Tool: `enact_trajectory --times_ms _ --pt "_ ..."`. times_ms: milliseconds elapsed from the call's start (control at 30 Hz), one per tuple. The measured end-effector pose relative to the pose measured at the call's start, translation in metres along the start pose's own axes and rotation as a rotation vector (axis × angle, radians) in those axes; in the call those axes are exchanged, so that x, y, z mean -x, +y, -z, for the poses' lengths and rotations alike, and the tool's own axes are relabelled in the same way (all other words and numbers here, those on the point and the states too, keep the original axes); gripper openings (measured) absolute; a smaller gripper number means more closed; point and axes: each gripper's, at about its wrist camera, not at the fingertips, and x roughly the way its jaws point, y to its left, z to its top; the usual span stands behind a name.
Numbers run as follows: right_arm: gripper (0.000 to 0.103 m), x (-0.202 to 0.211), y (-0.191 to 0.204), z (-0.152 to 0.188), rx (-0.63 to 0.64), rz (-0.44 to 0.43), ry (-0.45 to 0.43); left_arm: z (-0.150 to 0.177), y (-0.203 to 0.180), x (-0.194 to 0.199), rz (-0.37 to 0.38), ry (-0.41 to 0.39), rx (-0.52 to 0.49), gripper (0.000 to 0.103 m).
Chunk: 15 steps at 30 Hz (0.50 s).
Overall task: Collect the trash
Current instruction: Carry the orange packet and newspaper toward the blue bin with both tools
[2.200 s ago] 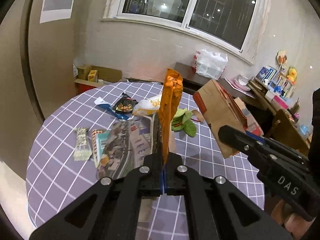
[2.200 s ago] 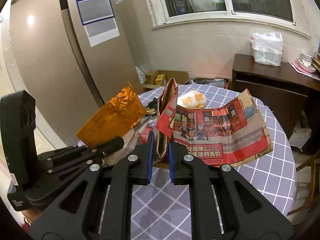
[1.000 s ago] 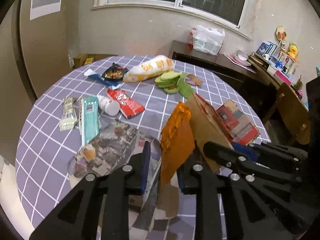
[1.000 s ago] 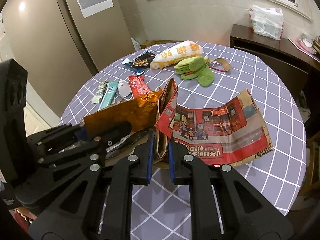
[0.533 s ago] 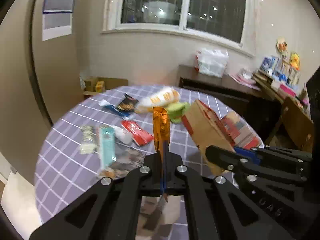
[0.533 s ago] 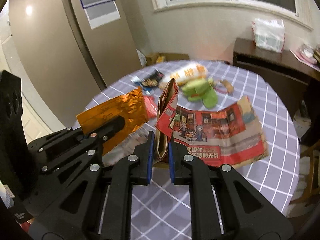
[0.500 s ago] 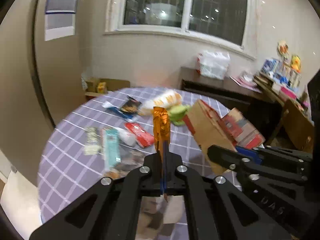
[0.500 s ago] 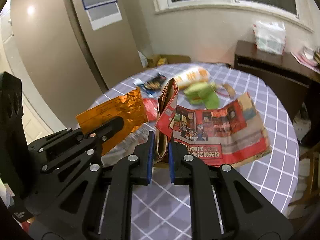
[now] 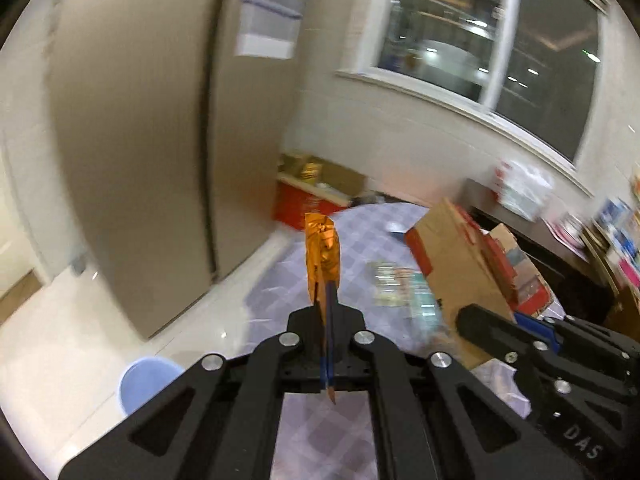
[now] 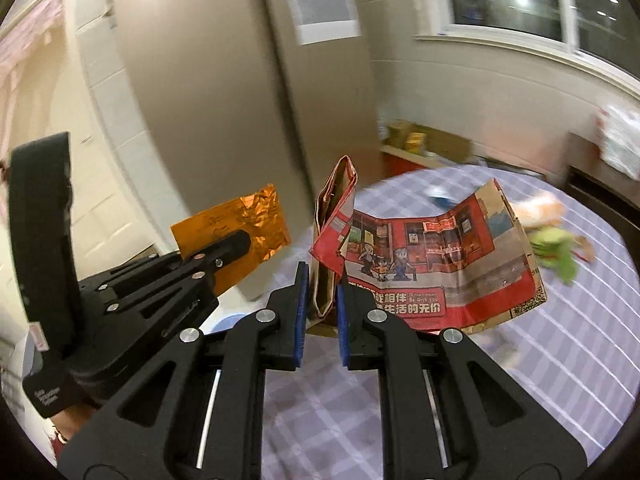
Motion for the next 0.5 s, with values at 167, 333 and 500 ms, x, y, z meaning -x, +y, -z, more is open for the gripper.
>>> enact_trajectory --times_ms 167,333,500 --pt "0.013 -0.039 0.067 -0.004 0.083 -0.096 0.046 0.003 0.080 0.009 -0.135 -0.001 0.081 0.000" --pt "0.013 -0.089 0.134 0.001 0.167 -0.192 0.113 0.013 0.156 0.012 -0.232 0.016 0.178 0.000" --pt "0.013 -0.140 0.188 0.011 0.219 -0.263 0.188 0.031 0.234 0.000 -0.325 0.075 0.280 0.000"
